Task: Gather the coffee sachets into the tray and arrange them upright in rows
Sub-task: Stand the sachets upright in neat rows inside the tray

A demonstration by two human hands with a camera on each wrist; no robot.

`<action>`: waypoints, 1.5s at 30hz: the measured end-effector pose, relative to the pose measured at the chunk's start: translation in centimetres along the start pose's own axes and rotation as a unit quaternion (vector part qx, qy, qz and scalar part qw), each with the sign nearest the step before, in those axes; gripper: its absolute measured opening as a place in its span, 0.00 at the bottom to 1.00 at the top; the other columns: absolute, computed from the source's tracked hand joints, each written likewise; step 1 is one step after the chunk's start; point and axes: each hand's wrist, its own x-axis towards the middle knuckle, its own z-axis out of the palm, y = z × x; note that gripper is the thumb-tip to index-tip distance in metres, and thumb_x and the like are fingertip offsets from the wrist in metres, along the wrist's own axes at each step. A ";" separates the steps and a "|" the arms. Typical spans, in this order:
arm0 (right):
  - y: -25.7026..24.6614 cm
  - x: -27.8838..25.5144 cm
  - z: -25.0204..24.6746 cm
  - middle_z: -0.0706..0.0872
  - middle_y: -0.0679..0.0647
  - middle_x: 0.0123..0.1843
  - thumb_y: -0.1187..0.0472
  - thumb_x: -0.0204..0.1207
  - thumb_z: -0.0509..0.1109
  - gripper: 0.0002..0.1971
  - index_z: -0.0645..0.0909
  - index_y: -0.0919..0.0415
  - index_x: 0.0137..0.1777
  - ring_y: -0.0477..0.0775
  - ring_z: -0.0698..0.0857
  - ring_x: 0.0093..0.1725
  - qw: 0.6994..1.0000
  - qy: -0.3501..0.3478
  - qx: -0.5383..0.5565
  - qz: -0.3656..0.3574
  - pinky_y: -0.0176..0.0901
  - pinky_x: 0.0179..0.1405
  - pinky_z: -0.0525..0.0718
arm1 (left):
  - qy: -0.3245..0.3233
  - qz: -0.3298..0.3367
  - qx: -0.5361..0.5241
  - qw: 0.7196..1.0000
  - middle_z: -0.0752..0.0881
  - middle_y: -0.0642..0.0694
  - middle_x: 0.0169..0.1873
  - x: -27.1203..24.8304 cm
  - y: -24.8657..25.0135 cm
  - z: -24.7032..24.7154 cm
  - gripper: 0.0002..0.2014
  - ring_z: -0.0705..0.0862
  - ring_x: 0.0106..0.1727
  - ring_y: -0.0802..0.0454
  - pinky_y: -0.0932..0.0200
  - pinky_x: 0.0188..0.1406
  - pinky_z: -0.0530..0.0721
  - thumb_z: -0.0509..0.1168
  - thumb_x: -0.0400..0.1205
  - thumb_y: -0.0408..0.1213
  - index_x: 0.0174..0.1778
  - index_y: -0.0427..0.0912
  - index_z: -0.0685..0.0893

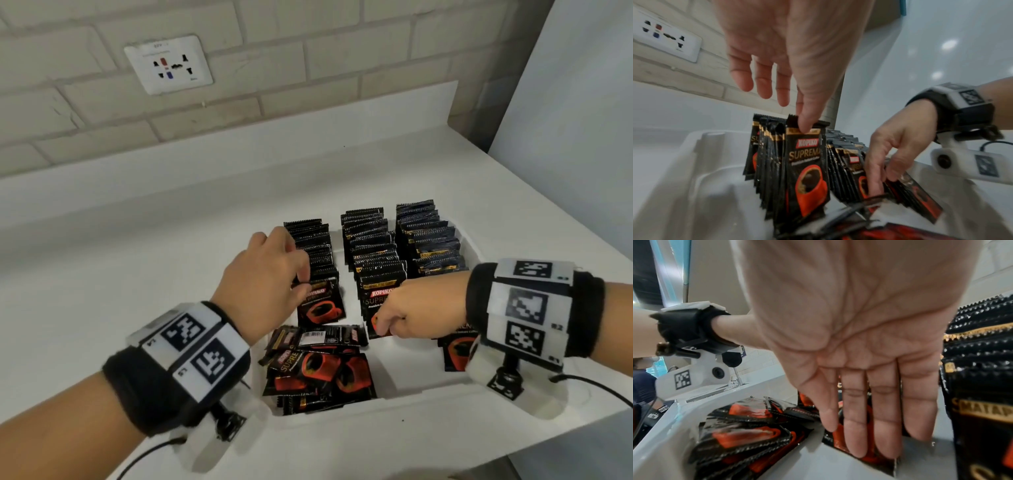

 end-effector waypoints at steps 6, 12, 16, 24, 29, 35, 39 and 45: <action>0.1 0.4 -0.4 0.79 0.50 0.69 0.65 0.83 0.51 0.20 0.75 0.57 0.71 0.52 0.78 0.66 1.000 0.011 0.010 0.006 0.40 0.65 0.75 | -0.038 -0.025 0.043 0.998 0.73 0.52 0.58 1.8 -0.3 -0.3 0.08 0.73 0.58 0.52 0.61 0.41 0.68 0.63 0.81 0.46 0.52 0.50 0.80; 0.4 1.0 -0.3 0.82 0.60 0.64 0.64 0.82 0.52 0.18 0.78 0.63 0.65 0.60 0.80 0.63 1.000 -0.004 0.006 0.024 0.53 0.63 0.79 | -0.030 0.010 0.019 0.999 0.72 0.50 0.53 2.2 0.6 0.1 0.05 0.66 0.48 0.55 0.67 0.25 0.58 0.61 0.81 0.35 0.51 0.46 0.75; 0.5 0.9 -0.2 0.82 0.57 0.66 0.63 0.83 0.52 0.19 0.76 0.58 0.70 0.59 0.81 0.62 1.000 -0.015 0.009 0.008 0.52 0.63 0.79 | -0.060 0.065 0.022 0.996 0.65 0.53 0.47 1.7 0.8 0.2 0.10 0.70 0.54 0.54 0.66 0.29 0.61 0.58 0.83 0.32 0.54 0.47 0.82; 0.6 0.4 0.0 0.77 0.49 0.71 0.59 0.84 0.53 0.19 0.73 0.51 0.73 0.51 0.76 0.67 0.999 -0.024 0.006 -0.025 0.44 0.69 0.74 | -0.128 0.118 0.072 0.982 0.82 0.53 0.38 -0.1 0.9 -0.2 0.10 0.80 0.35 0.56 0.65 0.26 0.69 0.63 0.80 0.40 0.52 0.54 0.87; 0.5 -0.6 0.2 0.73 0.46 0.75 0.60 0.85 0.51 0.20 0.72 0.52 0.74 0.47 0.72 0.71 0.999 0.003 0.010 -0.050 0.35 0.67 0.68 | -0.152 0.078 0.083 0.982 0.83 0.52 0.59 -0.5 0.4 0.9 0.16 0.83 0.57 0.49 0.56 0.50 0.81 0.51 0.86 0.43 0.68 0.55 0.74; -0.7 -1.6 -0.2 0.84 0.43 0.56 0.62 0.82 0.54 0.18 0.77 0.50 0.68 0.37 0.77 0.46 0.991 0.086 0.064 -0.076 0.18 0.40 0.69 | -0.234 0.074 -0.049 0.968 0.75 0.58 0.50 -1.1 0.4 0.9 0.21 0.77 0.49 0.60 0.64 0.49 0.76 0.58 0.83 0.48 0.73 0.57 0.72; -1.6 -1.8 -0.2 0.69 0.32 0.38 0.60 0.82 0.55 0.18 0.74 0.50 0.71 0.27 0.70 0.37 0.992 0.084 0.049 -0.082 0.15 0.38 0.67 | -0.321 0.086 -0.127 0.935 0.71 0.57 0.61 -2.0 0.1 1.0 0.37 0.67 0.64 0.59 0.60 0.69 0.70 0.67 0.74 0.59 0.78 0.52 0.65; -2.1 -3.2 1.1 0.81 0.45 0.59 0.53 0.83 0.57 0.17 0.72 0.47 0.71 0.37 0.72 0.49 0.993 0.046 0.027 -0.106 0.31 0.52 0.73 | -0.424 0.088 -0.053 0.900 0.52 0.60 0.78 -2.6 0.6 1.5 0.57 0.51 0.78 0.57 0.55 0.80 0.55 0.72 0.66 0.63 0.82 0.53 0.42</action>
